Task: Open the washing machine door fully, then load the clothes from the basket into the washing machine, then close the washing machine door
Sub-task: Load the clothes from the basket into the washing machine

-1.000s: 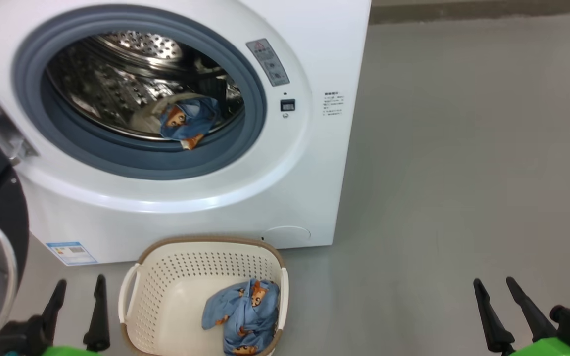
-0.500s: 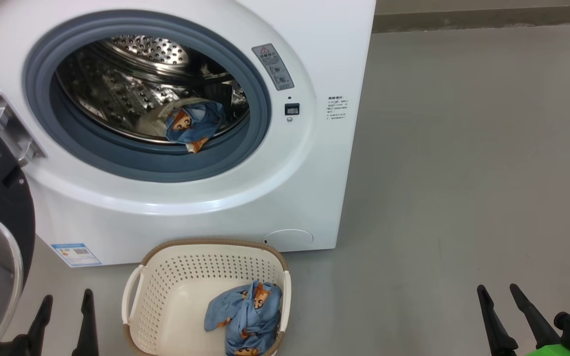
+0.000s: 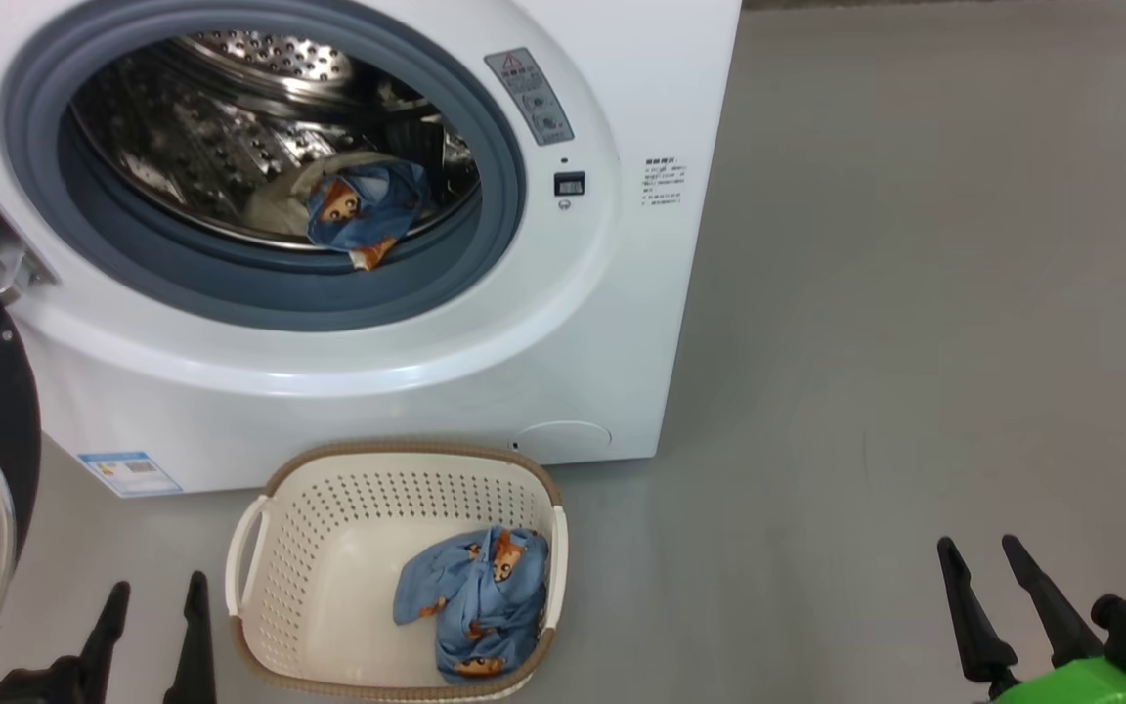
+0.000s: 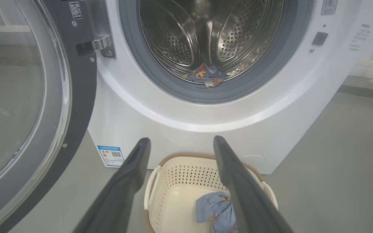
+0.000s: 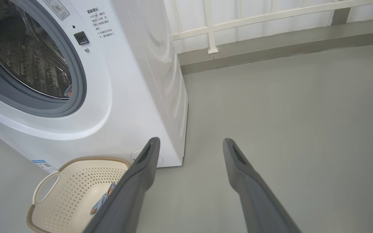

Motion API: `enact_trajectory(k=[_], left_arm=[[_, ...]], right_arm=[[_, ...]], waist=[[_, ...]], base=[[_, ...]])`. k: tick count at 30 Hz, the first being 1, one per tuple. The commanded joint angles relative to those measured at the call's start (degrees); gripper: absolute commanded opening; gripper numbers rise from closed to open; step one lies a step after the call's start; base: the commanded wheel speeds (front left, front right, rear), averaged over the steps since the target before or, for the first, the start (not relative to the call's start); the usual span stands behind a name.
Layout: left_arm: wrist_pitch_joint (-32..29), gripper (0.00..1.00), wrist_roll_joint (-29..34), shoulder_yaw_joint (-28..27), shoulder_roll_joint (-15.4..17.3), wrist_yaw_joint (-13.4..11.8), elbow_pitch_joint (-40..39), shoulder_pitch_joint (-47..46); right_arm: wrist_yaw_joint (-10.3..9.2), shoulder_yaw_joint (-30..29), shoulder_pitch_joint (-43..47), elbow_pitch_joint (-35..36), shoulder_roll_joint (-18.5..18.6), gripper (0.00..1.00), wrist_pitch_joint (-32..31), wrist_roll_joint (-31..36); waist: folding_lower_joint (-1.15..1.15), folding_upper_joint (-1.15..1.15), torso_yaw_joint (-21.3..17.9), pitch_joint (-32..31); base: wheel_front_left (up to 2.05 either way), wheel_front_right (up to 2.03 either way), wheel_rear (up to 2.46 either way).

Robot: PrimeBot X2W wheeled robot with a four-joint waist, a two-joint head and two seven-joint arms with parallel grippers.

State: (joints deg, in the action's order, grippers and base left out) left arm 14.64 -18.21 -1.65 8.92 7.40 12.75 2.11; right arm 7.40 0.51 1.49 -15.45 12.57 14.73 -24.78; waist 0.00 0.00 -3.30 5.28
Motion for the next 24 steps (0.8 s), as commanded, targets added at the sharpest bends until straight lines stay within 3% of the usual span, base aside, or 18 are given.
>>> enact_trajectory(k=[1, 10, 24], left_arm=[[0.36, 1.00, -0.42, -1.58, 0.87, 0.09, -0.66, -2.84], [0.36, 1.00, -4.56, 2.84, 1.78, 0.09, 5.07, -9.03], [0.36, 1.00, -8.56, 14.09, 5.04, 0.09, 16.54, -21.84]], right_arm=[[0.09, 0.87, -2.15, 1.67, 0.68, 1.00, 0.27, 0.57], [0.09, 1.16, -6.82, 2.71, -1.05, 1.00, 0.27, 1.56], [0.09, 1.83, -13.14, 4.19, -3.68, 1.00, 0.27, 2.89]], waist=[[0.00, 0.00, -0.19, 1.53], [0.00, 0.00, -1.56, 8.12], [0.00, 0.00, -4.66, 17.55]], base=[[0.00, 0.00, 0.00], [0.00, 0.00, 0.00], [0.00, 0.00, 0.00]])
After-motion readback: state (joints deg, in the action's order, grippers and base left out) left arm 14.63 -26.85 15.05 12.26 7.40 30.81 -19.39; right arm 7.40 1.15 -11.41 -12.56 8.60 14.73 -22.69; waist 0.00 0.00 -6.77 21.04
